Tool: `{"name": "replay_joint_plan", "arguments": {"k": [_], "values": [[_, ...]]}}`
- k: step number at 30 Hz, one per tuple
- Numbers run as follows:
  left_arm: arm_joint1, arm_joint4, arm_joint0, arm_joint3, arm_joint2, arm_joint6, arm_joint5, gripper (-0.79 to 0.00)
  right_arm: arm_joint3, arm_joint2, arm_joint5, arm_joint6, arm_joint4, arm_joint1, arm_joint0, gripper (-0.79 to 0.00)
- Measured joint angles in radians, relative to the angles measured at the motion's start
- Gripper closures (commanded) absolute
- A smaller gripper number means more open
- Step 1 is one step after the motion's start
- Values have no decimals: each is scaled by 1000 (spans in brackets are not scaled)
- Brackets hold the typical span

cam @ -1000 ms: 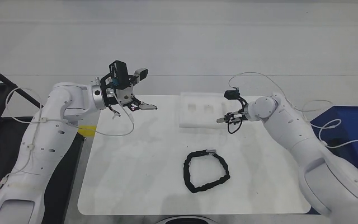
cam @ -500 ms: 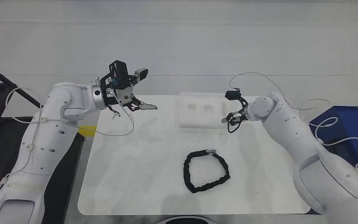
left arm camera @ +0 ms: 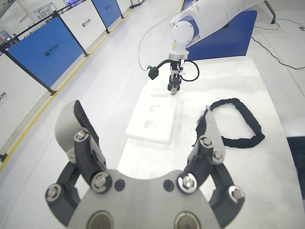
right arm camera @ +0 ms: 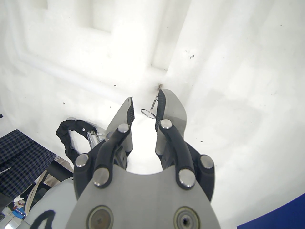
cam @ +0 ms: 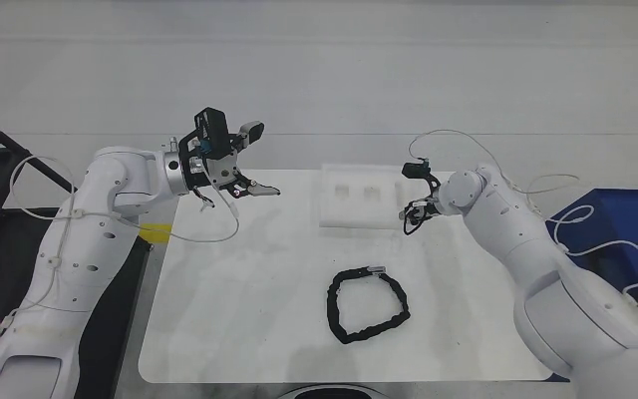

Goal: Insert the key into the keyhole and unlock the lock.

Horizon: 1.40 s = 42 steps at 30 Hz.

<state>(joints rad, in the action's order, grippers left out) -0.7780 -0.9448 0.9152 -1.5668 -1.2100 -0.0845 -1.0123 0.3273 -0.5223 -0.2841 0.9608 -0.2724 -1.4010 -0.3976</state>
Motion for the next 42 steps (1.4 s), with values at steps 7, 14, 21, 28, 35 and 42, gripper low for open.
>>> {"name": "replay_joint_plan", "arguments": {"k": [7, 14, 21, 28, 35, 42], "values": [[0, 0, 0, 0, 0, 0, 0, -785, -29, -4, 9, 2, -7, -17, 8, -74], [0, 0, 0, 0, 0, 0, 0, -785, -54, -10, 32, 5, -8, -33, 10, 0], [0, 0, 0, 0, 0, 0, 0, -785, -66, -15, 29, 10, -17, -44, 13, 0], [0, 0, 0, 0, 0, 0, 0, -785, -80, -24, 10, 31, -36, -39, 35, 0], [0, 0, 0, 0, 0, 0, 0, -785, -75, -49, -43, 66, -28, -19, 57, 0], [0, 0, 0, 0, 0, 0, 0, -785, -34, -96, -147, 135, 15, 20, 70, 0]]}}
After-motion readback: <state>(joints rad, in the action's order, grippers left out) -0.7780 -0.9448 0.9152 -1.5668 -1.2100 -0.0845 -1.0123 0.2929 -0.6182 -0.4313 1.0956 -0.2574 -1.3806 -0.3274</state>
